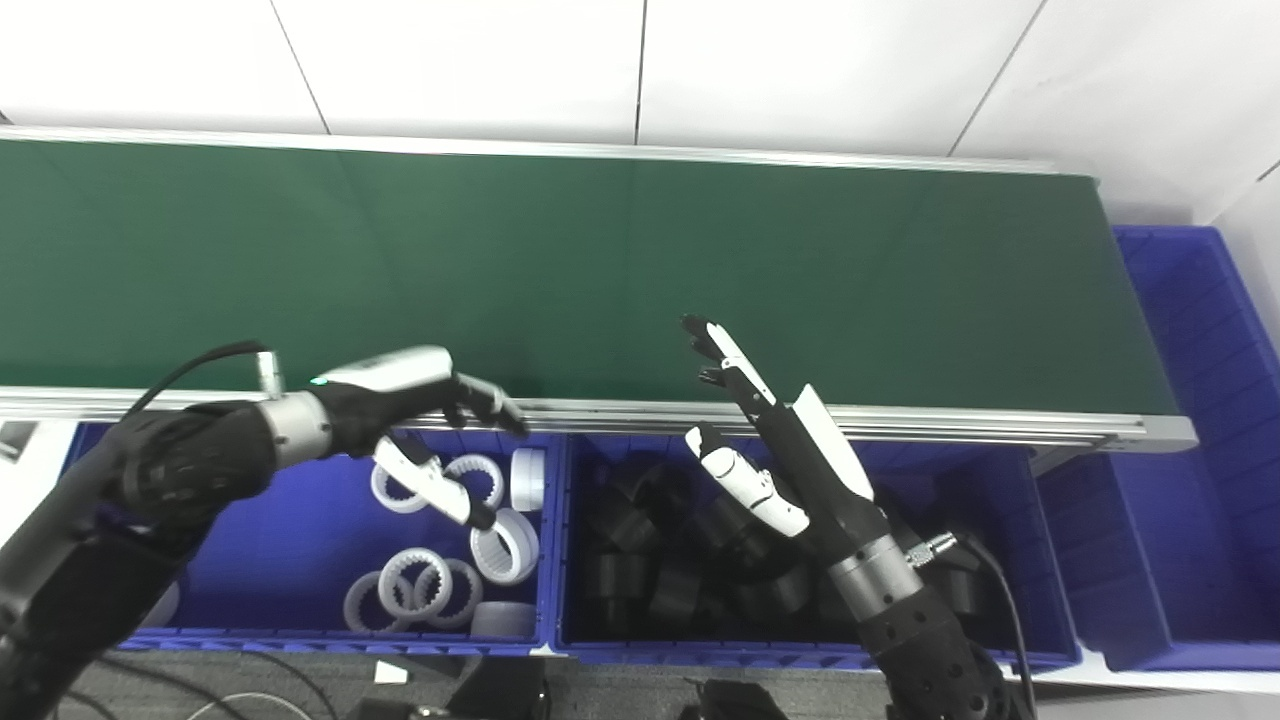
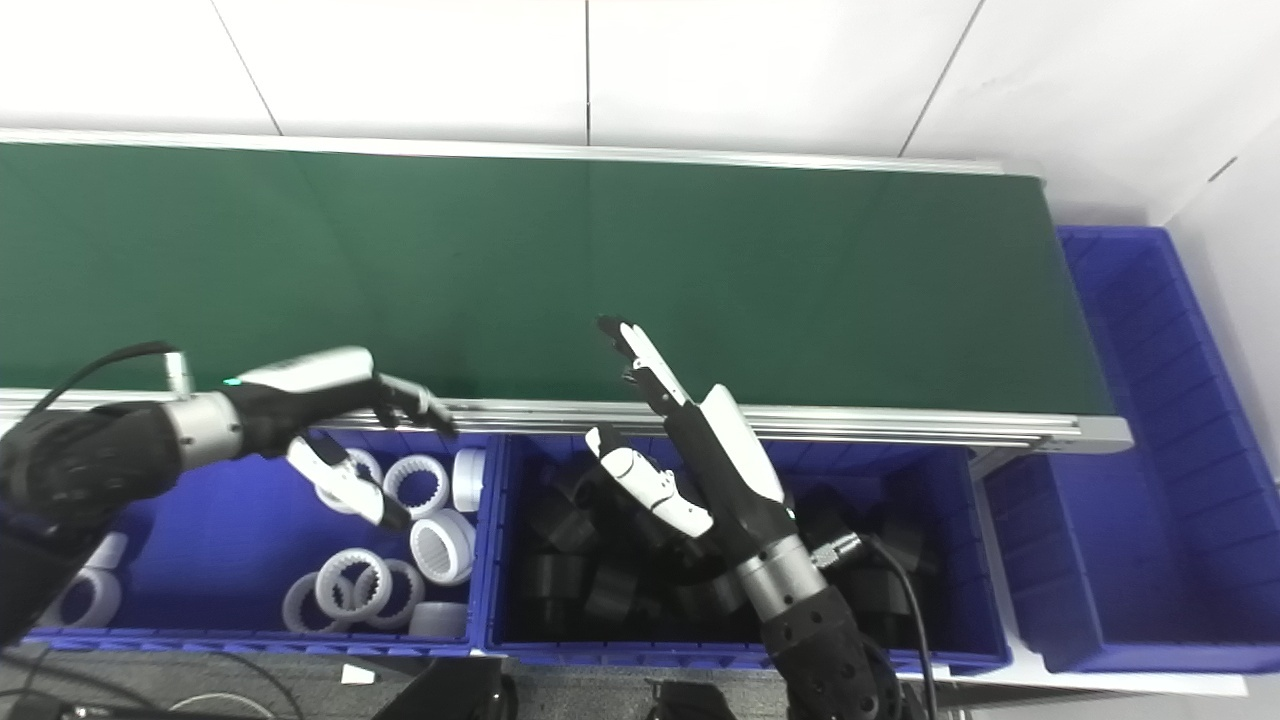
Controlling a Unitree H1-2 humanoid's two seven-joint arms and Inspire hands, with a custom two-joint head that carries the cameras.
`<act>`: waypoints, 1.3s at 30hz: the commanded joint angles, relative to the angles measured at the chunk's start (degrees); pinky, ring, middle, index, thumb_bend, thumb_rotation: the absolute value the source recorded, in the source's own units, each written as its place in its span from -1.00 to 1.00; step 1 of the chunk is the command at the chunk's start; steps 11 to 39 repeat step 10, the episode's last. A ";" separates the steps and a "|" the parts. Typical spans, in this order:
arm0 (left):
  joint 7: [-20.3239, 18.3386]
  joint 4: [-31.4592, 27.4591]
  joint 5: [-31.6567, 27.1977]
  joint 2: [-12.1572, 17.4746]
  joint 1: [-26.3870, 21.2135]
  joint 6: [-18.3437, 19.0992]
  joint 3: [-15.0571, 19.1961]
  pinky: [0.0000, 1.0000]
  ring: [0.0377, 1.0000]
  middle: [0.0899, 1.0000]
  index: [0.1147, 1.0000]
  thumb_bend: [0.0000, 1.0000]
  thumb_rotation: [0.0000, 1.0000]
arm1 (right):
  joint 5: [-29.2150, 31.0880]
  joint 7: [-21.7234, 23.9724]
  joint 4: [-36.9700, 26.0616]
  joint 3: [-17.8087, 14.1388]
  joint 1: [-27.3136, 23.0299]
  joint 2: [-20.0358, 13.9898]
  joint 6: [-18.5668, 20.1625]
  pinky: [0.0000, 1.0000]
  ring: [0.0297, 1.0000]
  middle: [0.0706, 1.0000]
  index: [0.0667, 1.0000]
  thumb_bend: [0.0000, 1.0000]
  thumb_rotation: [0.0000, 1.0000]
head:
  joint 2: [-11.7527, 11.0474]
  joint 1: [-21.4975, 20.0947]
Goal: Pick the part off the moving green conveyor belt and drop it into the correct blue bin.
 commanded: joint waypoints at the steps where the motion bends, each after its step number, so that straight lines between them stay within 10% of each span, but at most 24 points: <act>1: 4.62 0.35 -5.11 -2.29 2.15 -6.66 2.34 0.42 0.51 0.53 0.46 0.30 -0.18 | 0.51 -0.17 -2.25 -0.01 -0.54 0.27 -0.28 0.76 0.92 0.99 0.95 -0.22 0.83 | -0.01 0.06; 9: 11.20 -2.21 -12.71 -9.51 8.93 -13.46 6.56 0.50 0.60 0.68 0.64 0.19 0.18 | 0.07 0.11 -2.27 0.47 -0.02 0.21 -0.07 0.79 0.93 0.99 0.95 -0.21 0.89 | 0.11 0.19; 39: 11.31 -2.54 -13.16 -9.70 9.44 -13.85 6.57 0.52 0.63 0.71 0.67 0.16 0.19 | 0.09 0.07 -2.23 0.54 0.03 0.25 -0.14 0.79 0.92 0.99 0.95 -0.21 0.88 | 0.08 0.10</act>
